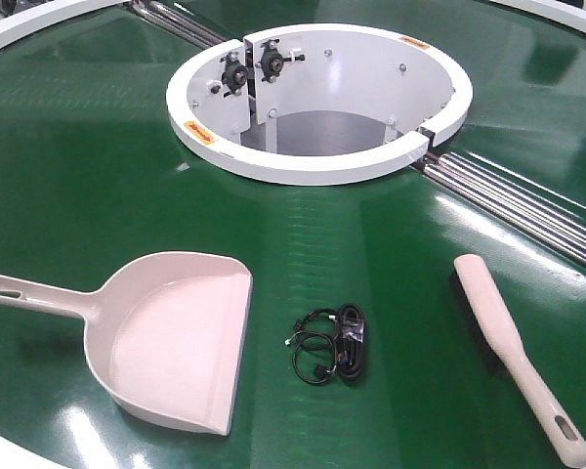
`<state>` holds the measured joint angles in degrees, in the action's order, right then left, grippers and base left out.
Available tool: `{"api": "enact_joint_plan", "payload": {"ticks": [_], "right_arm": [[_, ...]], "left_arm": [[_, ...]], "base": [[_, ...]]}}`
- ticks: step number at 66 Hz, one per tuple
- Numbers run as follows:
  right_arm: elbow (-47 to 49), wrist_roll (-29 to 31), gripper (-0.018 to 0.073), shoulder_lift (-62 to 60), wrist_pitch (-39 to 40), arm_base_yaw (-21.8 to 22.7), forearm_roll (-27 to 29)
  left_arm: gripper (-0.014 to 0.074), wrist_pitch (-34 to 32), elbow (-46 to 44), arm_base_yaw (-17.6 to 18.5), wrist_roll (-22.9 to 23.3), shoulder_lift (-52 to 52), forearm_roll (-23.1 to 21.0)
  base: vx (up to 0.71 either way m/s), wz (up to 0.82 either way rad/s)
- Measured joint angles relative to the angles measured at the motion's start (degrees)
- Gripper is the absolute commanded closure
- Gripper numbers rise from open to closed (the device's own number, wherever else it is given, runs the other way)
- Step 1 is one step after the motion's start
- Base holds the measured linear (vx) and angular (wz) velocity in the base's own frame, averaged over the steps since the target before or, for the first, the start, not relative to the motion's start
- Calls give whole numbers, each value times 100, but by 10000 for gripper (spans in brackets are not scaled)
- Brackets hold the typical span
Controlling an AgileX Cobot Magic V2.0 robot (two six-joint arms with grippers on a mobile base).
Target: Clean and inspect green conveyor with broom and dustpan
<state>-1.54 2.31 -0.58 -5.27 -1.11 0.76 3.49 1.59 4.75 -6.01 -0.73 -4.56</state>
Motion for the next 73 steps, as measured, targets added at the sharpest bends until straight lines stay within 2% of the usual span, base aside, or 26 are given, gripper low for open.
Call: {"api": "enact_joint_plan", "payload": {"ticks": [59,73], "right_arm": [[0,0,569,0,0,0,0],[0,0,569,0,0,0,0]], "left_arm": [[603,0,0,0,0,0,0],[603,-622,-9,0,76,0,-82]], "base": [[0,0],[0,0]]}}
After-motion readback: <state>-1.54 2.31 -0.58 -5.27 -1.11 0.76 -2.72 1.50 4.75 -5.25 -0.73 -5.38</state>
